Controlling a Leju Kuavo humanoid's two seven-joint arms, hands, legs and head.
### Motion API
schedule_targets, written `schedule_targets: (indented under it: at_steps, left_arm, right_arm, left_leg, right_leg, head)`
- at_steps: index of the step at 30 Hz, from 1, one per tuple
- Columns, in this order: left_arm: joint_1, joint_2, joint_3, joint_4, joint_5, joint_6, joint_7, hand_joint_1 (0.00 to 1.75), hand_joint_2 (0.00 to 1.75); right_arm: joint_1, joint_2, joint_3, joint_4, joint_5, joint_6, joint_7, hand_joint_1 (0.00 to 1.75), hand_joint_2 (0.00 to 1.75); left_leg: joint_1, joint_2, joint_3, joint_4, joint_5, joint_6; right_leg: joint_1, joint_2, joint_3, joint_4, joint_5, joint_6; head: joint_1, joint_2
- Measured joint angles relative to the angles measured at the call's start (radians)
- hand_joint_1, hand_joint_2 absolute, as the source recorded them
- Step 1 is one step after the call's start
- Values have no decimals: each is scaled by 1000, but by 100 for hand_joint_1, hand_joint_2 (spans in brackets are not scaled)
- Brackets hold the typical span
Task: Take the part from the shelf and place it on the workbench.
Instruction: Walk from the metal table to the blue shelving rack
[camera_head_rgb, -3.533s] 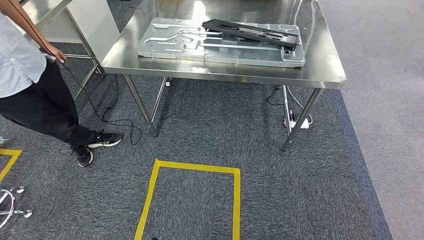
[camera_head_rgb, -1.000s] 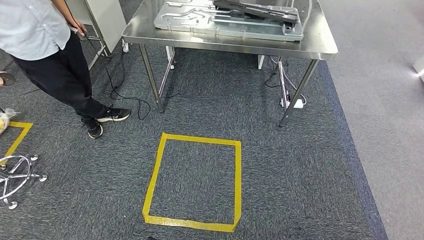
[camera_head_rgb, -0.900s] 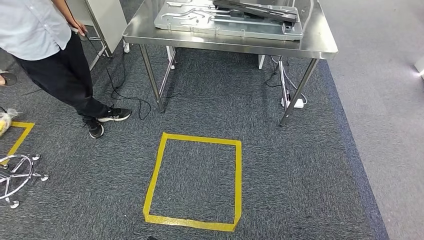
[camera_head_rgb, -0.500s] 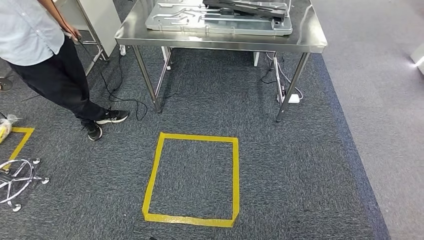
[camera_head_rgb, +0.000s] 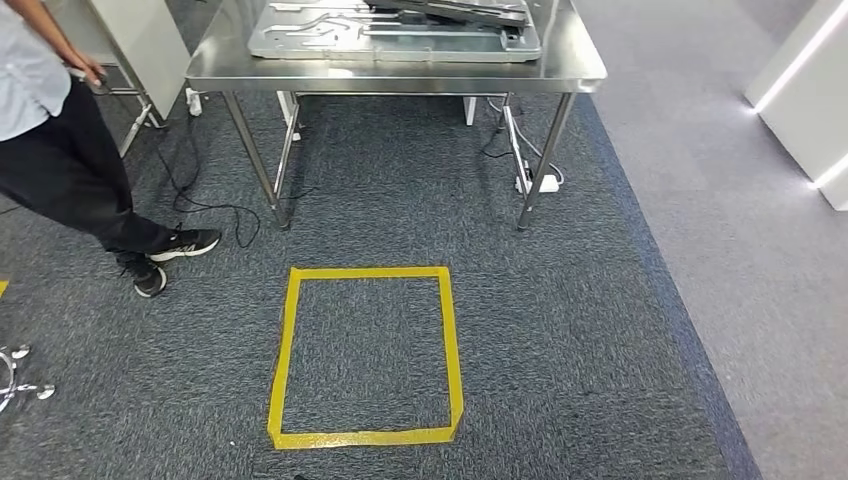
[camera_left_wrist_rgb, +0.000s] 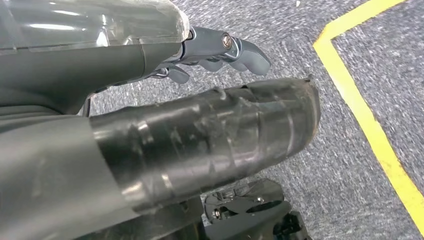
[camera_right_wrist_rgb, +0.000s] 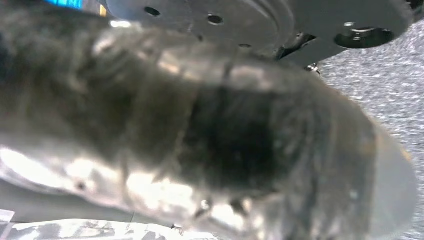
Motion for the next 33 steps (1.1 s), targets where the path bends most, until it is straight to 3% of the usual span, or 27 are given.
schedule_targets:
  at_steps: [2, 4, 7, 9, 11, 13, 14, 15, 16, 18, 20, 22, 24, 25, 27, 28, 29, 30, 31, 33]
  left_arm:
    - [-2, 0, 0, 0, 0, 0, -1, 0, 0]
    - [-4, 0, 0, 0, 0, 0, -2, 0, 0]
    - [-6, 0, 0, 0, 2, 0, -3, 0, 0]
    - [-7, 0, 0, 0, 3, 2, -3, 0, 0]
    - [-6, 1, 0, 0, 3, 3, -4, 0, 0]
    - [-3, 1, 0, 0, 3, 3, -4, 0, 0]
    - [-2, 1, 0, 0, 3, 3, -4, 0, 0]
    - [-2, 1, 0, 0, 3, 3, -5, 0, 0]
    - [-2, 1, 0, 0, 3, 3, -5, 0, 0]
    - [-2, 2, 0, 0, 3, 3, -6, 0, 0]
    - [-3, 3, 0, 0, 3, 3, -6, 0, 0]
    - [-5, 4, 0, 0, 4, 3, -6, 0, 0]
    - [-5, 4, 0, 0, 4, 3, -6, 0, 0]
    - [-5, 4, 0, 0, 4, 3, -7, 0, 0]
    - [-2, 4, 0, 0, 4, 3, -7, 0, 0]
    - [-1, 4, 0, 0, 4, 3, -7, 0, 0]
    - [0, 4, 0, 0, 4, 3, -7, 0, 0]
    - [0, 4, 0, 0, 4, 3, -7, 0, 0]
    - [-1, 4, 0, 0, 4, 3, -7, 0, 0]
    - [-2, 3, 0, 0, 4, 3, -7, 0, 0]
  right_arm:
    - [1, 0, 0, 0, 2, 2, 1, 0, 0]
    - [-1, 0, 0, 0, 4, 6, 3, 0, 0]
    - [1, 0, 0, 0, 9, 16, 4, 0, 0]
    - [2, 0, 0, 0, 14, 20, 5, 0, 0]
    - [0, 0, 0, 0, 20, 24, 5, 0, 0]
    - [0, 0, 0, 0, 23, 29, 5, 0, 0]
    - [1, 0, 0, 0, 24, 32, 5, 0, 0]
    - [1, 0, 0, 0, 25, 34, 5, 0, 0]
    - [1, 0, 0, 0, 26, 35, 5, 0, 0]
    - [0, 2, 0, 0, 29, 36, 5, 0, 0]
    - [-1, 4, 0, 1, 31, 37, 5, 0, 0]
    - [1, 5, 0, 1, 33, 37, 6, 0, 0]
    - [3, 5, 0, 2, 34, 37, 6, 0, 0]
    - [3, 5, 0, 2, 35, 37, 7, 0, 0]
    - [2, 5, 0, 2, 35, 37, 7, 0, 0]
    - [1, 5, 0, 2, 35, 37, 7, 0, 0]
    - [2, 5, 0, 2, 35, 37, 7, 0, 0]
    - [3, 5, 0, 2, 36, 37, 7, 0, 0]
    - [4, 5, 0, 2, 38, 37, 8, 0, 0]
    - [3, 5, 0, 2, 40, 37, 8, 0, 0]
  left_leg:
    - [0, 15, 0, 5, -3, -4]
    - [-5, 26, 0, 11, -6, -14]
    - [-8, 38, 2, 9, -6, -32]
    - [-5, 20, -7, 33, -29, -43]
    - [-1, -15, -48, 133, -95, -52]
    - [0, -31, -103, 261, -152, -56]
    - [0, -33, -114, 289, -154, -56]
    - [0, -34, -107, 278, -135, -55]
    - [0, -39, -82, 227, -100, -52]
    - [0, -71, -16, 86, -37, -42]
    - [-1, -96, 12, 15, -19, -34]
    - [-2, -86, 14, 6, -17, -27]
    - [3, -67, 18, -7, -6, -12]
    - [5, -56, 19, -13, -1, -5]
    - [4, -33, 18, -16, 2, 1]
    - [3, -20, 17, -16, 1, 1]
    - [3, -7, 16, -15, 1, 1]
    - [3, 4, 17, -15, 0, -1]
    - [4, 14, 18, -13, -2, -3]
    - [2, 32, 21, -7, -10, -13]
  right_leg:
    - [0, -24, 76, -136, 62, -4]
    - [5, -46, 127, -237, 92, -14]
    - [10, -35, 127, -255, 98, -31]
    - [5, -23, 126, -262, 107, -45]
    - [3, -10, 121, -264, 113, -55]
    - [4, 6, 115, -262, 116, -60]
    - [5, 14, 113, -260, 117, -60]
    - [5, 24, 112, -258, 117, -60]
    - [5, 35, 112, -255, 117, -60]
    - [6, 55, 110, -250, 117, -56]
    - [6, 72, 102, -247, 120, -46]
    - [5, 87, 96, -250, 127, -31]
    - [6, 68, 86, -233, 113, -20]
    - [7, 48, 71, -199, 90, -15]
    - [4, 12, 16, -82, 24, -6]
    - [1, 7, -12, -23, 0, -1]
    - [-2, 5, -28, 12, -6, 3]
    - [-5, 1, -25, 10, 7, 6]
    - [-8, -6, -1, -32, 36, 8]
    - [-8, -42, 73, -170, 95, 5]
  head:
    - [0, 0]
    - [0, 0]
    - [-1, 0]
    - [-2, 0]
    - [-3, 0]
    - [-3, 0]
    - [-3, 0]
    - [-3, 0]
    - [-3, 0]
    - [-3, 0]
    - [-3, 0]
    - [-3, 0]
    - [-1, 0]
    - [1, 0]
    - [3, 0]
    - [3, 0]
    - [3, 0]
    - [3, 0]
    - [3, 0]
    - [3, 0]
